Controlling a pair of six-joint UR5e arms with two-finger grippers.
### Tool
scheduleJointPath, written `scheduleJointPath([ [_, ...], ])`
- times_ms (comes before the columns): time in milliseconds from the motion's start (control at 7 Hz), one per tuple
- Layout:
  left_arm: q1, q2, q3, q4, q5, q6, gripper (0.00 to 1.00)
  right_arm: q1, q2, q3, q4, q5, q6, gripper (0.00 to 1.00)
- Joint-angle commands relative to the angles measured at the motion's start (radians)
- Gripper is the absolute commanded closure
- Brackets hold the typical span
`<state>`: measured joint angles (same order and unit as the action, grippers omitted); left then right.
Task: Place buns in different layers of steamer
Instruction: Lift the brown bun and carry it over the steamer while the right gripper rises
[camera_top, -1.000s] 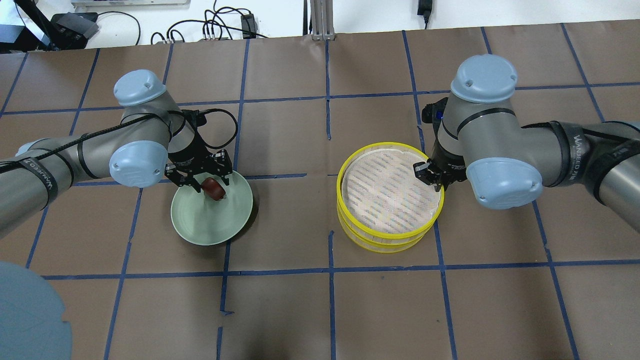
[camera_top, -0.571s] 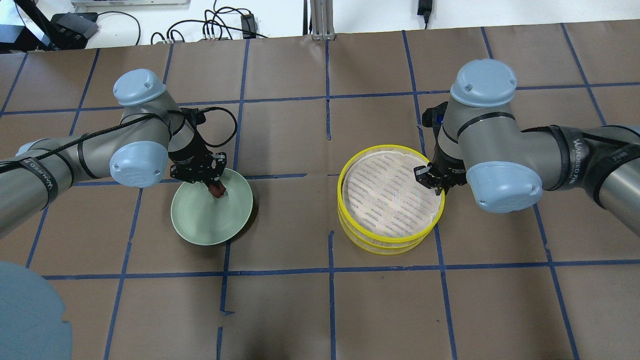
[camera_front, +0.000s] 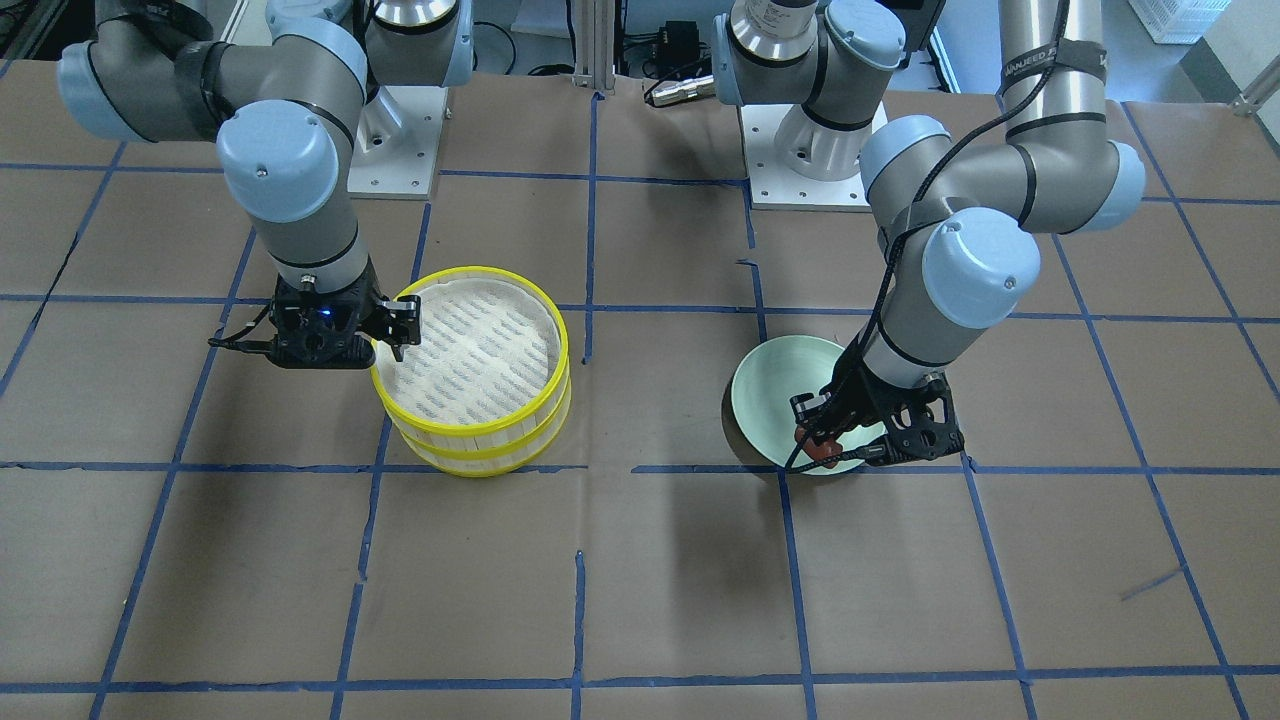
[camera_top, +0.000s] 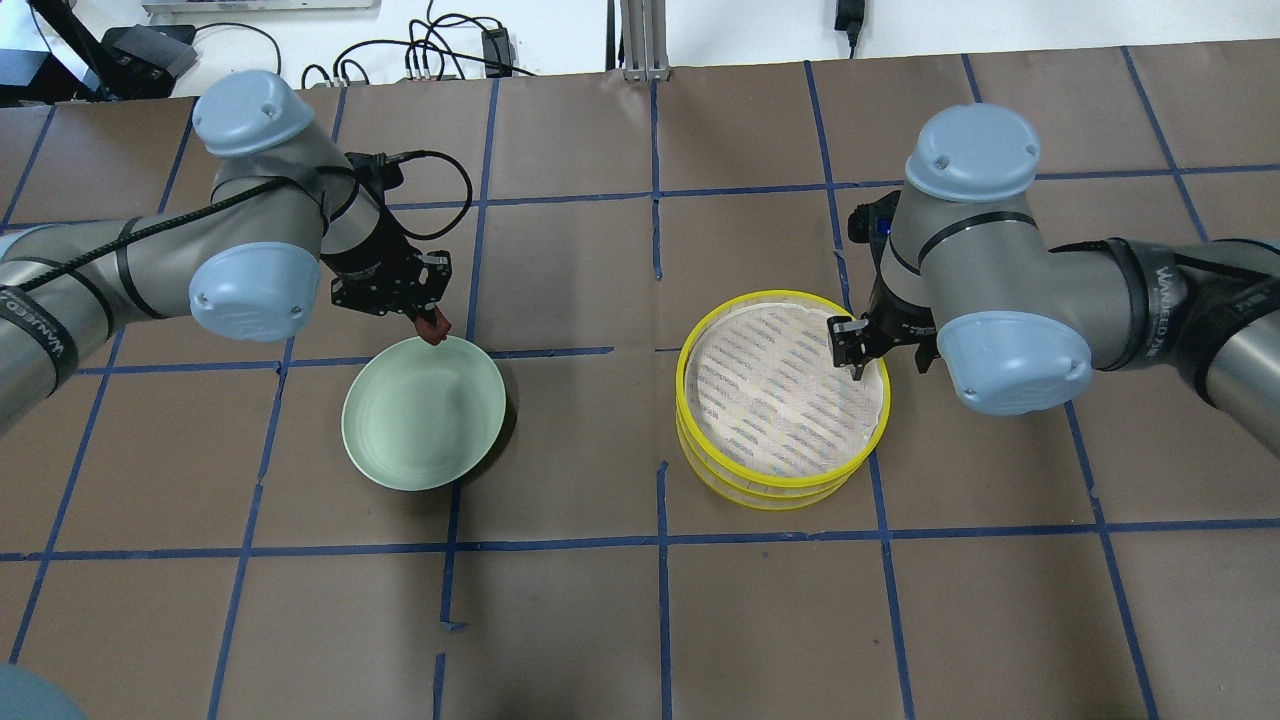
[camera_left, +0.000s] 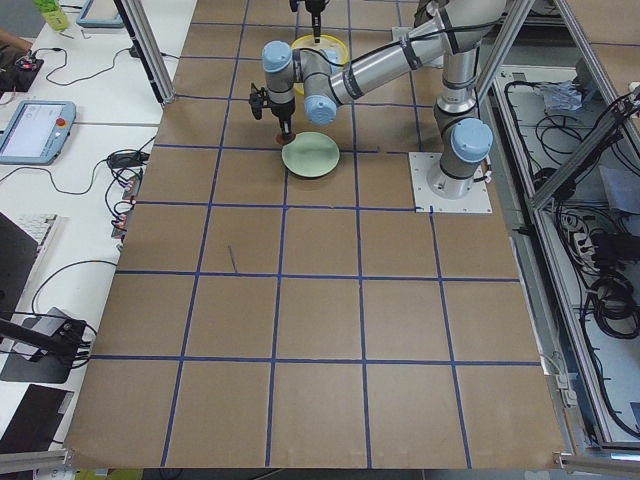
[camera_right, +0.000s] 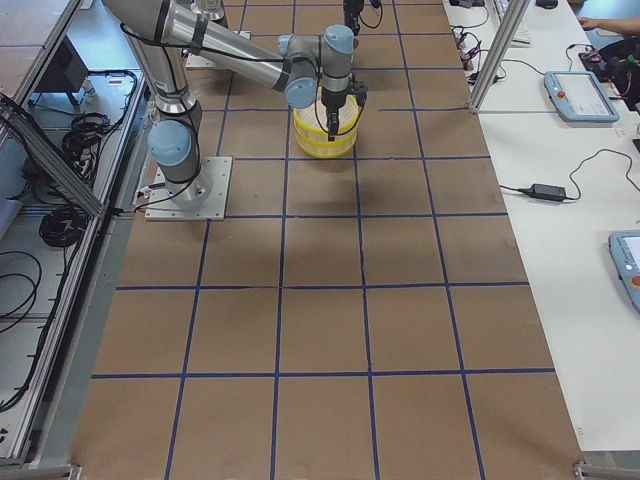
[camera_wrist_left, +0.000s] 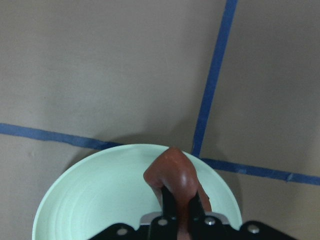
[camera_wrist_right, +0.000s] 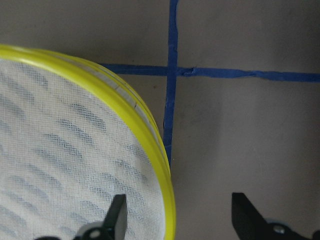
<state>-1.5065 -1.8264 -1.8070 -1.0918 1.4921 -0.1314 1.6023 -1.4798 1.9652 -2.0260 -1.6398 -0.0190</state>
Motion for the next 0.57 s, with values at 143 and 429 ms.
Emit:
scheduleJointPath([
  [143,-0.178,0.036,0.109,-0.064,-0.048,-0.271,0.99,-0.008,-0.06,-0.294,0.351,0.062,0.001,0.0],
  [429,-0.346,0.022,0.136,0.086,-0.143,-0.567,0.99,-0.004,-0.083,-0.49,0.566,0.064,0.007,0.0],
])
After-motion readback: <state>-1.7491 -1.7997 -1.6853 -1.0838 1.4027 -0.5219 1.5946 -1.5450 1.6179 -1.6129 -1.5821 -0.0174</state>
